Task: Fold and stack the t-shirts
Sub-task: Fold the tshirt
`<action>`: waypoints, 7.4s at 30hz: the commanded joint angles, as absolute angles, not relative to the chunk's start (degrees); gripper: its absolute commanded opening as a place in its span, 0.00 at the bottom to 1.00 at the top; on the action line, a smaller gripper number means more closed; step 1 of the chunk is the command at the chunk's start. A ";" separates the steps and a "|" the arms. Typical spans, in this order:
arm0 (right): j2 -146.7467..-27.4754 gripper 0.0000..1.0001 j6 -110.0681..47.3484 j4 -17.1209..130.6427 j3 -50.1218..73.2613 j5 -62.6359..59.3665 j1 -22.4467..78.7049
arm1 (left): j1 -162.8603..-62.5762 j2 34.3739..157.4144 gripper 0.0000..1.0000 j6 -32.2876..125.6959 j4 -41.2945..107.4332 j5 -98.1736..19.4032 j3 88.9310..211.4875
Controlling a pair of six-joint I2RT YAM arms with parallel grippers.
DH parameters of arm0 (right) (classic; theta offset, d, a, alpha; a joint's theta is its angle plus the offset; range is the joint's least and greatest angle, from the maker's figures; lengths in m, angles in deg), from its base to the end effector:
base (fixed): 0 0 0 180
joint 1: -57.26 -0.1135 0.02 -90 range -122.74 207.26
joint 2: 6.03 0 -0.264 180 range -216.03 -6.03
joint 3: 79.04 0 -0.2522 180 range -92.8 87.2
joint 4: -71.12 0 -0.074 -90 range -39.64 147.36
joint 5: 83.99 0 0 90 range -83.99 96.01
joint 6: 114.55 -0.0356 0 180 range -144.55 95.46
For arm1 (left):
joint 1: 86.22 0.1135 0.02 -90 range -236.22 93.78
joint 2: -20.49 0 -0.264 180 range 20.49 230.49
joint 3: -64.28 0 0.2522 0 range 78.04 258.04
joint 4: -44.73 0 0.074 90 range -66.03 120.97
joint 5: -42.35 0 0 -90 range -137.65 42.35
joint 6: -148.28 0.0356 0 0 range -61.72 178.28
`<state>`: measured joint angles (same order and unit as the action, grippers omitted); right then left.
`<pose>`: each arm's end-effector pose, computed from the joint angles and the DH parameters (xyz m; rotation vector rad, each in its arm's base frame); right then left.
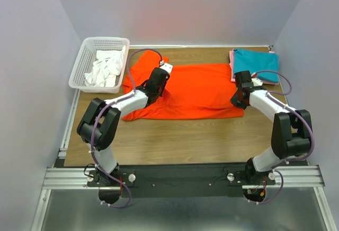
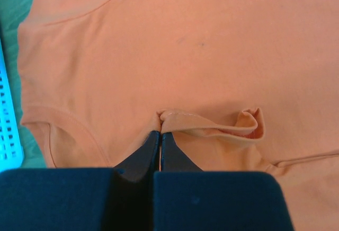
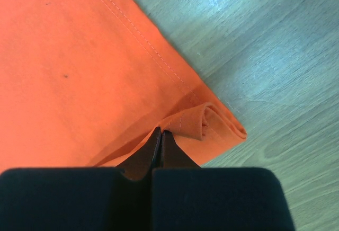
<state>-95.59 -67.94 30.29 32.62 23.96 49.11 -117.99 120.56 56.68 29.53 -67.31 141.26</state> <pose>0.3021 0.0322 0.1909 0.8740 2.4181 -0.0874 0.3315 -0.1912 0.2079 0.3918 2.1592 0.0587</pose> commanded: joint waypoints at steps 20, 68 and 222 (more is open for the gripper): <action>-100.60 0.54 -67.44 30.90 27.79 29.74 50.22 | -111.54 129.29 0.98 47.84 22.80 -73.32 155.90; -71.17 1.00 -63.56 28.62 58.11 3.72 45.83 | -121.63 97.67 0.98 4.08 9.46 -51.40 113.28; -133.74 0.01 -58.12 31.52 -10.89 43.09 42.32 | -108.72 124.47 0.00 22.16 1.34 -69.18 160.75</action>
